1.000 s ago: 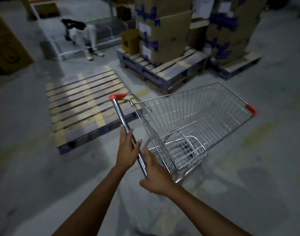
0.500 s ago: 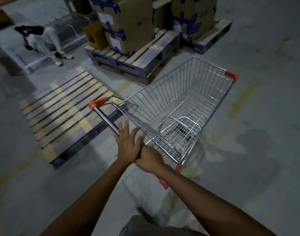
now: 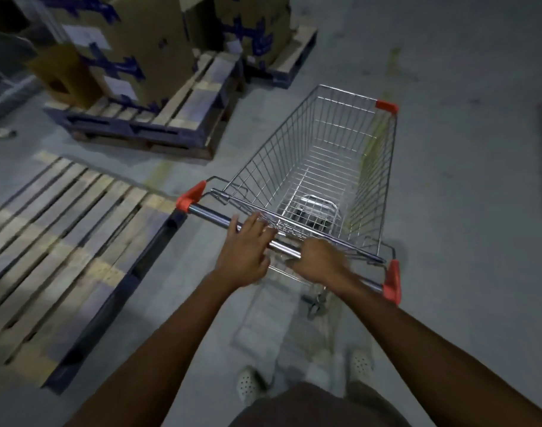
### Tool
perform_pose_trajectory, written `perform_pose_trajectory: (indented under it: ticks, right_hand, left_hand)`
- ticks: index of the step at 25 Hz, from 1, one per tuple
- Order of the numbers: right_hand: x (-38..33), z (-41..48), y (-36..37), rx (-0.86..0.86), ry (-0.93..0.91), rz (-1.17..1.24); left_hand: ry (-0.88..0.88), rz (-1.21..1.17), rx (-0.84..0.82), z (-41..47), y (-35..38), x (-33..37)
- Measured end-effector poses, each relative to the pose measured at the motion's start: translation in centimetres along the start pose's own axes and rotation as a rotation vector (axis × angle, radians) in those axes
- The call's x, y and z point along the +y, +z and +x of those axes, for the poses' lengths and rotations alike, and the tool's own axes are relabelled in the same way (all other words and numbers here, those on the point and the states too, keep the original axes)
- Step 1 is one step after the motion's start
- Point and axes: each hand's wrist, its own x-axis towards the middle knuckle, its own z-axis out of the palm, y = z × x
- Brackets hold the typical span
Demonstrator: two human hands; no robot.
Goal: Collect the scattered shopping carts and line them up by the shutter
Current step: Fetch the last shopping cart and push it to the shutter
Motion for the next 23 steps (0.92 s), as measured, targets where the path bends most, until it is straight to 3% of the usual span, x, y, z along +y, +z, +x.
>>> perform_pose_trajectory:
  ticks: [4,13,18,23]
  right_hand:
    - [-0.4,-0.2,0.1,0.046,0.104,-0.058]
    - [3.9,4.9,-2.5,0.067,0.053,-0.092]
    - [7.8,10.3,-6.0,0.246,0.043,-0.162]
    - [14.3,18.8,-11.5,0.471,0.109,-0.241]
  left_hand:
    - [0.074,0.145,-0.218,4.3,-1.7,-2.2]
    - [0.256,0.173,-0.247,12.9,-0.8,-2.4]
    - [0.365,0.11,-0.22,21.4,0.2,-2.4]
    - [0.391,0.039,-0.348,35.4,1.5,-2.6]
